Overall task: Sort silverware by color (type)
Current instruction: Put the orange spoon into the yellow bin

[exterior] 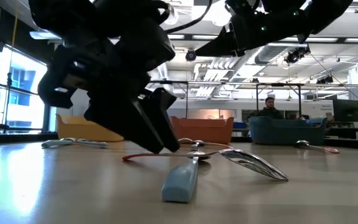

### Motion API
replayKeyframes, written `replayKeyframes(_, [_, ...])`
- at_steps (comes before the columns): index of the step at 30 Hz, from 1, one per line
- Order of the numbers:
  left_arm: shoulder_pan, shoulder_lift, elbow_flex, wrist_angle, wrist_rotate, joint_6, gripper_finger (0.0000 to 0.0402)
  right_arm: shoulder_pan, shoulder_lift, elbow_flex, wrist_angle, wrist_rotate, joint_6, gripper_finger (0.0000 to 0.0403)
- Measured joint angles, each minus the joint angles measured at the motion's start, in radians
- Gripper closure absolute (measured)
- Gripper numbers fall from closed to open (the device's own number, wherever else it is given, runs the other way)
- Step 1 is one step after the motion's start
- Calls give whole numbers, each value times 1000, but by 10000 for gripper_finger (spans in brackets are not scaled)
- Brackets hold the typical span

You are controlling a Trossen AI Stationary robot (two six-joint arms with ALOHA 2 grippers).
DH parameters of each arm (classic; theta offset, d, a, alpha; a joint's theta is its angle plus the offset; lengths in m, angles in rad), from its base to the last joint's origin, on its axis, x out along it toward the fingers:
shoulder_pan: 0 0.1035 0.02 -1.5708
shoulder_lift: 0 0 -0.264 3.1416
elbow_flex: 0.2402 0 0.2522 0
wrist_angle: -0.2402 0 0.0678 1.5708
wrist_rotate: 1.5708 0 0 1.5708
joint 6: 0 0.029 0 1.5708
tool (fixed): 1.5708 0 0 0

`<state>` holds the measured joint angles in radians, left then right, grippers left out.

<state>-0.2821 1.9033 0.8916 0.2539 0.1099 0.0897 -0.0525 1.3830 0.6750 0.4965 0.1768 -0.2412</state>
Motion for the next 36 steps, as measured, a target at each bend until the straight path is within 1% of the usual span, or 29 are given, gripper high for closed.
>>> replayKeyframes(7, [-33, 48, 30, 7, -68, -55, 233, 0, 0, 0, -2, 0, 30, 402])
replayKeyframes(11, [-42, 51, 30, 3, -107, -82, 248, 0, 0, 0, -7, -2, 32, 402])
replayKeyframes(15, [-42, 51, 31, -6, -107, -104, 293, 1, 0, 0, -14, -5, 17, 402])
replayKeyframes(20, [-42, 50, 32, -32, -108, -105, 372, 0, 0, 0, -14, -6, 5, 402])
replayKeyframes(22, [-42, 49, 32, -36, -107, -103, 389, 0, 0, 0, -14, -7, 5, 402])
replayKeyframes(26, [-47, 38, 31, -52, -102, -88, 384, 1, 0, 0, -14, -9, 17, 402])
replayKeyframes(31, [-54, -36, 25, -162, -92, -86, 392, 1, 0, 0, -19, -9, 24, 402])
replayKeyframes(32, [-55, -63, 25, -189, -103, -81, 392, 1, 0, 0, -19, -9, 23, 402])
replayKeyframes(34, [-55, -114, 28, -241, -155, -69, 393, 1, 0, 0, -19, -9, 23, 402])
replayKeyframes(36, [-54, -169, 27, -333, -215, -69, 395, 1, 0, 0, -19, -9, 23, 402])
